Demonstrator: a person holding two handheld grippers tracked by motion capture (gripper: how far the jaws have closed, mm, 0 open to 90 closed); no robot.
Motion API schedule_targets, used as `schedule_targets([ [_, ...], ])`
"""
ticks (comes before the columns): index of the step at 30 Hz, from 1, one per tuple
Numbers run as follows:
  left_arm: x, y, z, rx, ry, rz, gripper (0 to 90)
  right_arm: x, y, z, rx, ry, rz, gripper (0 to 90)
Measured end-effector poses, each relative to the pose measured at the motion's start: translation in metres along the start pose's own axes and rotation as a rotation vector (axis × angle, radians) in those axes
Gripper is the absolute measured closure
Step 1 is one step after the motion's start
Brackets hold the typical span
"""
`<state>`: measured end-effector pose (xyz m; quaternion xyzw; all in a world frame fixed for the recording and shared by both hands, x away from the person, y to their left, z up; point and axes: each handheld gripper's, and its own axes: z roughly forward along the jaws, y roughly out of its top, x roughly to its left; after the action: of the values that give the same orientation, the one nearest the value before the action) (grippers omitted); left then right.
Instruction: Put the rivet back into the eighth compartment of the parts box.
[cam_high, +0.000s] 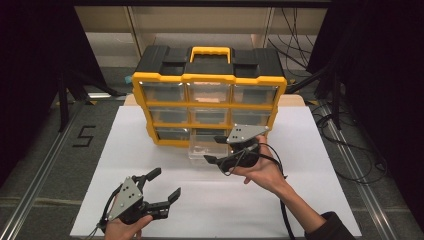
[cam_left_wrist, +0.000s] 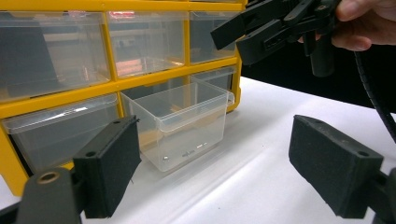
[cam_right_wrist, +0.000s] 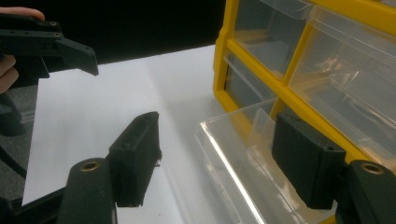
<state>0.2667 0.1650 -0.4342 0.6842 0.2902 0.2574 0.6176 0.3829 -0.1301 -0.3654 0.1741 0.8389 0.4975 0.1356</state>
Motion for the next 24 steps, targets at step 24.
schedule_targets([
  [24, -0.001, 0.001, 0.0, 0.01, 0.007, -0.001, 16.7, 0.007, -0.028, -0.025, -0.068, -0.018, 0.053, 31.2],
])
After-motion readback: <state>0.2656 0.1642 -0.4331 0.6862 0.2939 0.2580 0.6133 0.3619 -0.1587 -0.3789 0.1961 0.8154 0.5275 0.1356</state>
